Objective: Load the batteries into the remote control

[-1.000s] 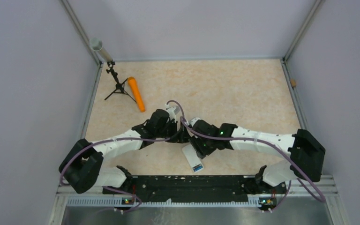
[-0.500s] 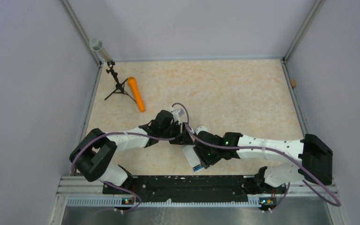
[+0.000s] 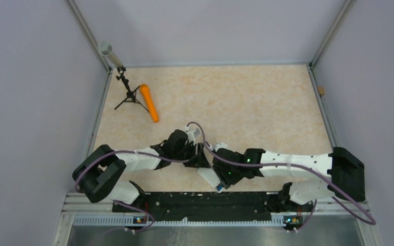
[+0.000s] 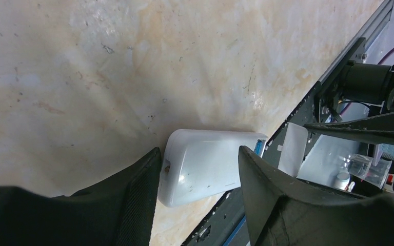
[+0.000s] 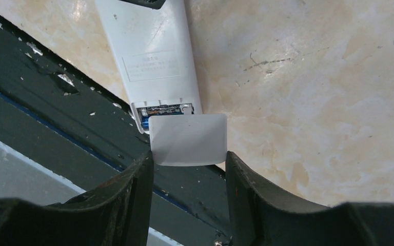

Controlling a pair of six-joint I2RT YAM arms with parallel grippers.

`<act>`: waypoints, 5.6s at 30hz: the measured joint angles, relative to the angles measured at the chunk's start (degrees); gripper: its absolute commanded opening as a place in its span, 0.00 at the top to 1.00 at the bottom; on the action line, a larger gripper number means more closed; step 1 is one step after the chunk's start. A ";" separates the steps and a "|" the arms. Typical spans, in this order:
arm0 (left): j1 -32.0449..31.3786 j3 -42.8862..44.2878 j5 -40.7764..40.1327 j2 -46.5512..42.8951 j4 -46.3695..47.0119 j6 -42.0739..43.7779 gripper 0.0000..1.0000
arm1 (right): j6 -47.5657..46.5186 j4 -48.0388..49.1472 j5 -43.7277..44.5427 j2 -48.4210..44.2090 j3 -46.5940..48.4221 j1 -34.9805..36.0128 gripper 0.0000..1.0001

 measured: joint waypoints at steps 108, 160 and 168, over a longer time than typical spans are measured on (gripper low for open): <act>-0.46 -5.77 -2.99 -8.85 -5.97 0.72 0.73 | -3.15 -7.98 1.46 17.70 12.07 6.73 0.86; -0.46 -5.79 -2.69 -8.87 -5.95 0.70 0.73 | 0.44 -6.80 1.31 15.93 10.32 6.75 0.88; -0.46 -5.79 -2.71 -8.87 -5.95 0.70 0.73 | 0.44 -6.78 1.36 16.00 10.29 6.73 0.88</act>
